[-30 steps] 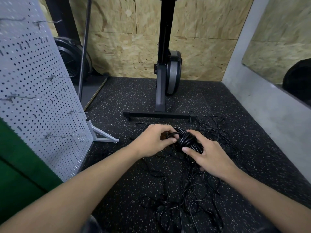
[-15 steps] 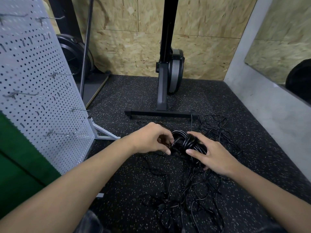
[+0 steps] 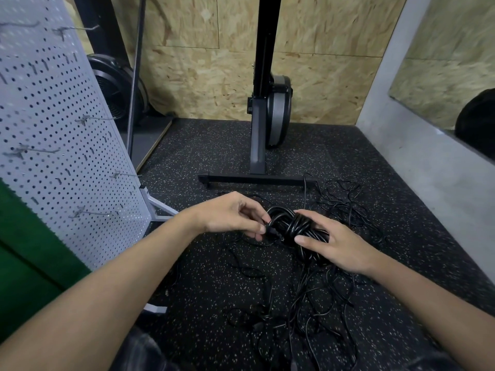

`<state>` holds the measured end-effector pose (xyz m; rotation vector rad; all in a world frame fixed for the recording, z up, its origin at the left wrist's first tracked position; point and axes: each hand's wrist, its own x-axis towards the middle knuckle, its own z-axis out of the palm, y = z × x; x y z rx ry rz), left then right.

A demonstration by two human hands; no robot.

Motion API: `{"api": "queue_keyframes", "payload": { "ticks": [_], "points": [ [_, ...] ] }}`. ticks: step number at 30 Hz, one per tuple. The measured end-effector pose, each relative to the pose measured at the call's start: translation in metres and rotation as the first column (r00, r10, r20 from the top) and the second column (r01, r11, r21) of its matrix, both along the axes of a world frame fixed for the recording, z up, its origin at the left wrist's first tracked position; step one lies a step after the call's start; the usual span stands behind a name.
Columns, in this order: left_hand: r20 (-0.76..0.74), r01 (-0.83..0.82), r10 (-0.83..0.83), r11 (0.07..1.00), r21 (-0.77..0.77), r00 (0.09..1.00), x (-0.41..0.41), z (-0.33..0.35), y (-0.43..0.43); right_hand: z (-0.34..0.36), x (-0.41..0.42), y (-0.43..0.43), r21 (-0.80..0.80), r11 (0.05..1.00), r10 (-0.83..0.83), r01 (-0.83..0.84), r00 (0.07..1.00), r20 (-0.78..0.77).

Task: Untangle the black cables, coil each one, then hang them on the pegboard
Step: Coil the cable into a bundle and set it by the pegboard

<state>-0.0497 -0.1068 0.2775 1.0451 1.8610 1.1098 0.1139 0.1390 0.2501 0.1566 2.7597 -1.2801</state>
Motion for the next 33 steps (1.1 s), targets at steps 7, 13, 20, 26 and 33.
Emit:
{"api": "queue_keyframes", "payload": {
  "ticks": [7,13,20,26,33],
  "points": [
    [-0.118,-0.158,0.155,0.987,-0.012,0.981,0.003,-0.002,0.008,0.001,-0.002,-0.011,-0.009,1.000,0.008,-0.008,0.999,-0.043],
    [-0.163,-0.141,0.132,0.989,-0.042,0.978,0.005,-0.012,0.006,0.003,0.000,-0.020,0.059,0.998,-0.001,0.002,1.000,-0.023],
    [-0.158,-0.101,0.093,0.994,-0.041,0.983,-0.002,-0.004,-0.003,0.006,-0.004,-0.026,-0.007,0.999,0.053,-0.053,0.998,0.045],
    [-0.263,-0.116,0.109,0.993,-0.011,0.959,-0.015,0.004,-0.015,0.013,-0.006,-0.034,-0.080,0.997,0.017,-0.008,0.992,0.122],
    [-0.112,-0.149,0.136,0.982,-0.118,0.984,-0.011,-0.023,-0.021,-0.012,-0.014,-0.032,0.035,0.999,0.020,-0.025,0.988,0.154]
  ]
}}
